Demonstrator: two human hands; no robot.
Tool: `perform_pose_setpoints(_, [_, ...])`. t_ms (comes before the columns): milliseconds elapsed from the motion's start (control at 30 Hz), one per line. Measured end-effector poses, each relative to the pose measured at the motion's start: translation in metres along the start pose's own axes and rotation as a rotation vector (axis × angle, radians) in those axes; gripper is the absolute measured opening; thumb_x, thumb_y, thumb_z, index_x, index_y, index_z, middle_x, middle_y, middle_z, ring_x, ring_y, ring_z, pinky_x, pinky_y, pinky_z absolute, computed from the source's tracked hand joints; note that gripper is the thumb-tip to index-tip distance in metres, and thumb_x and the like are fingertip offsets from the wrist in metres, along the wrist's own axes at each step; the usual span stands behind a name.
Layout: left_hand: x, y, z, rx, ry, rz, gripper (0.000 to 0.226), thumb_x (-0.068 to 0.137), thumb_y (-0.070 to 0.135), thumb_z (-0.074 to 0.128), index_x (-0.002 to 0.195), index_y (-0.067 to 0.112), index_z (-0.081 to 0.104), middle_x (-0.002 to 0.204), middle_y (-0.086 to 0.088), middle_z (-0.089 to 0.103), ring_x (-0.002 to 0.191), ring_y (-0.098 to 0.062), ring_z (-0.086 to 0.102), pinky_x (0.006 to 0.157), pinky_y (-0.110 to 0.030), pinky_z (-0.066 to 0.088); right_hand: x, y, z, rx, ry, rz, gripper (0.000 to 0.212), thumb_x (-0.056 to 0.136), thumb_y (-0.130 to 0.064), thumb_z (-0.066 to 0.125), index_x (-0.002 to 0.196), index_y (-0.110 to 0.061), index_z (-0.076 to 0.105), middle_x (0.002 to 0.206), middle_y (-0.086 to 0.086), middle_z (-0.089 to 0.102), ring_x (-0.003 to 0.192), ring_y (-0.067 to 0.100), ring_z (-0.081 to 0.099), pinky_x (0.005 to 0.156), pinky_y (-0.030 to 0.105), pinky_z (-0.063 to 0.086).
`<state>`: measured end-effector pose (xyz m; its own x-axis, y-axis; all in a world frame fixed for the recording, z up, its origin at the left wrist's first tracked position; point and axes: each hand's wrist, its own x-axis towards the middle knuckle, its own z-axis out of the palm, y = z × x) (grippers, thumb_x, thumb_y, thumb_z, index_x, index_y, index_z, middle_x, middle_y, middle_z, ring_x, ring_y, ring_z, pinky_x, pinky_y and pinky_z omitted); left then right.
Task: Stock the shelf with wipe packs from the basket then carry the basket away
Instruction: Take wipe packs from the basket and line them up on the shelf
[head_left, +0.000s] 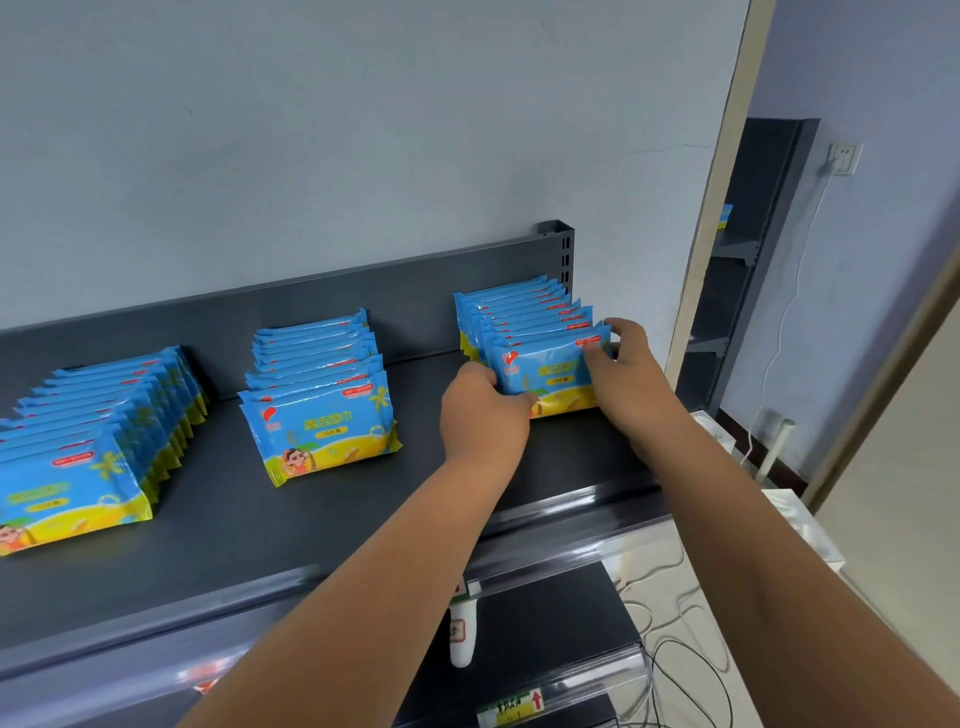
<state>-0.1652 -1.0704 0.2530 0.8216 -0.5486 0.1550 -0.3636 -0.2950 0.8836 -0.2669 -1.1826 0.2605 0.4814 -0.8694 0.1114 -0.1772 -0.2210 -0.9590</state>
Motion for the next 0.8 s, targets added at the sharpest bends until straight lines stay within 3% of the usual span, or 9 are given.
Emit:
perform_pose_setpoints(67, [0.000, 0.000, -0.001, -0.010, 0.000, 0.001, 0.029, 0.083, 0.016, 0.082, 0.097, 0.013, 0.056, 0.086, 0.014, 0.053, 0.075, -0.004, 0.053, 0.055, -0.018, 0.033, 0.001, 0.000, -0.002, -0.015, -0.029, 0.002, 0.037, 0.109, -0.028, 0.042, 0.146, -0.025, 0.038, 0.128, -0.004, 0.057, 0.105, 0.009, 0.062, 0.084, 0.027, 0.052])
perform_pose_setpoints(200, [-0.002, 0.000, -0.002, -0.007, 0.013, 0.012, 0.035, 0.081, 0.015, 0.083, 0.101, 0.015, 0.053, 0.099, 0.005, 0.056, 0.078, -0.006, 0.051, 0.056, -0.017, 0.032, 0.002, -0.003, -0.005, -0.006, -0.070, 0.020, 0.040, 0.107, -0.022, 0.049, 0.146, -0.023, 0.039, 0.129, -0.004, 0.058, 0.096, 0.003, 0.062, 0.072, 0.018, 0.047])
perform_pose_setpoints(300, [-0.004, 0.001, -0.005, 0.039, 0.017, 0.067, 0.047, 0.080, 0.018, 0.084, 0.114, 0.016, 0.052, 0.115, 0.001, 0.051, 0.082, -0.005, 0.049, 0.058, -0.013, 0.032, -0.003, -0.004, -0.005, -0.116, 0.002, -0.043, 0.051, 0.104, -0.027, 0.055, 0.151, -0.020, 0.037, 0.144, 0.000, 0.052, 0.115, 0.013, 0.060, 0.086, 0.022, 0.047])
perform_pose_setpoints(400, [-0.006, 0.002, -0.010, 0.119, 0.023, 0.214, 0.066, 0.081, 0.020, 0.085, 0.134, 0.016, 0.047, 0.130, 0.001, 0.045, 0.110, -0.009, 0.052, 0.080, -0.012, 0.041, -0.012, -0.001, -0.001, -0.291, 0.112, -0.179, 0.056, 0.103, -0.031, 0.055, 0.154, -0.018, 0.035, 0.153, 0.001, 0.044, 0.134, 0.017, 0.048, 0.097, 0.025, 0.038])
perform_pose_setpoints(467, [-0.006, 0.000, -0.015, 0.287, 0.036, 0.351, 0.074, 0.083, 0.027, 0.082, 0.145, 0.015, 0.043, 0.148, -0.002, 0.042, 0.135, -0.019, 0.045, 0.106, -0.029, 0.044, -0.018, 0.002, 0.002, -0.442, 0.195, -0.319, 0.055, 0.104, -0.034, 0.053, 0.152, -0.015, 0.037, 0.153, 0.003, 0.042, 0.139, 0.020, 0.043, 0.104, 0.030, 0.040])
perform_pose_setpoints(533, [-0.008, -0.003, -0.021, 0.567, 0.051, 0.482, 0.076, 0.087, 0.036, 0.078, 0.151, 0.013, 0.042, 0.162, -0.007, 0.034, 0.154, -0.027, 0.024, 0.124, -0.043, 0.024, -0.023, 0.005, 0.006, -0.602, 0.241, -0.445, 0.054, 0.106, -0.039, 0.044, 0.154, -0.013, 0.038, 0.162, 0.005, 0.035, 0.152, 0.025, 0.026, 0.120, 0.043, 0.032])
perform_pose_setpoints(633, [-0.017, -0.004, -0.032, 0.843, 0.135, 0.587, 0.070, 0.094, 0.051, 0.062, 0.152, 0.016, 0.045, 0.167, -0.007, 0.031, 0.159, -0.030, 0.014, 0.127, -0.053, 0.010, -0.035, 0.002, 0.012, -0.723, 0.198, -0.552, 0.061, 0.107, -0.049, 0.030, 0.157, -0.015, 0.036, 0.168, 0.004, 0.025, 0.158, 0.024, 0.007, 0.126, 0.048, 0.017])
perform_pose_setpoints(800, [-0.037, -0.010, -0.056, 0.884, 0.295, 0.540, 0.067, 0.103, 0.058, 0.028, 0.157, 0.022, 0.040, 0.169, -0.003, 0.029, 0.159, -0.028, 0.011, 0.127, -0.055, 0.007, -0.061, -0.015, 0.036, -0.676, 0.140, -0.609, 0.067, 0.106, -0.054, 0.023, 0.162, -0.017, 0.026, 0.171, -0.001, 0.016, 0.159, 0.016, -0.001, 0.129, 0.044, 0.008])
